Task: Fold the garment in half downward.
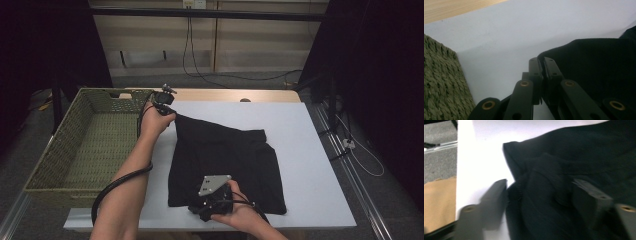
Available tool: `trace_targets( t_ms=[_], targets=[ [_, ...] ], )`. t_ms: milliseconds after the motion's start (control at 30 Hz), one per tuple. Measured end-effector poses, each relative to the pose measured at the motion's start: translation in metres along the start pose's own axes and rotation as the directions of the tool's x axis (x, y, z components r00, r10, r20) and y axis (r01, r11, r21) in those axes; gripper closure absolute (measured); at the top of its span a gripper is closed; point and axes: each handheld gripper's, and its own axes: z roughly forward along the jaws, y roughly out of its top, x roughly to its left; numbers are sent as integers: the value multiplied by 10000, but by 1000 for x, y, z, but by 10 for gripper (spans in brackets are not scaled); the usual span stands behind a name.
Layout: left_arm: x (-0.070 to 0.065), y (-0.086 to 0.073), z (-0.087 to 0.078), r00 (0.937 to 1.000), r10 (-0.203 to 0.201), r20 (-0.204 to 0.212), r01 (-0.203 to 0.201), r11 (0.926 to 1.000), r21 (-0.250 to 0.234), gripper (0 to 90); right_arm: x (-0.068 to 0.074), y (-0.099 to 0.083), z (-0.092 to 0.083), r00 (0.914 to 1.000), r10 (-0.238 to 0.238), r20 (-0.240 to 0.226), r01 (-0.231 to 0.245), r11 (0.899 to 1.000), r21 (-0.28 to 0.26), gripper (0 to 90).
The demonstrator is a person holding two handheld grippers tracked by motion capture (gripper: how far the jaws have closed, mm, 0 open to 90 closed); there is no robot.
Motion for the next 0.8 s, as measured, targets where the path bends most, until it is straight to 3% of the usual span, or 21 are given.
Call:
trace_targets(
  t_ms=[100,167,300,400,467,600,633,700,733,767,800],
  targets=[
    [-1,0,2,10000,61,-32,-61,10000,53,861,2,2,1,9999,-98,108,97,9999,114,287],
    [-1,0,2,10000,58,-78,-57,9999,111,862,0,2,1,9987,45,498,-46,10000,28,434],
    [-2,0,3,9999,110,-121,-108,9998,192,863,2,4,1,9972,-7,750,-2,9999,127,486],
    [-2,0,2,9999,74,-108,-72,9997,218,865,1,5,2,9930,-33,1179,25,10000,65,772],
    [-1,0,1,9999,78,-88,-76,9997,213,866,-2,5,2,9927,193,1189,-197,9998,19,785],
    [1,2,-3,9999,95,-45,-95,9999,89,867,-4,5,0,9932,184,1147,-171,9998,-123,792],
    [2,4,-4,10000,84,-18,-84,9999,65,867,-5,6,-1,9940,419,1008,-392,9988,-290,793],
    [3,8,-7,10000,55,-22,-55,10000,59,867,-9,10,-9,9937,886,693,-825,9929,-863,795],
    [5,11,-10,10000,3,34,-3,10000,46,868,-12,15,-18,9906,1303,407,-1239,9832,-1341,796],
    [5,11,-10,10000,3,34,-3,10000,46,869,-12,15,-18,9906,1303,407,-1239,9832,-1341,796],
    [5,14,-12,10000,4,-26,-3,10000,43,869,-14,20,-26,9870,1589,231,-1523,9722,-1777,797]
  ],
)
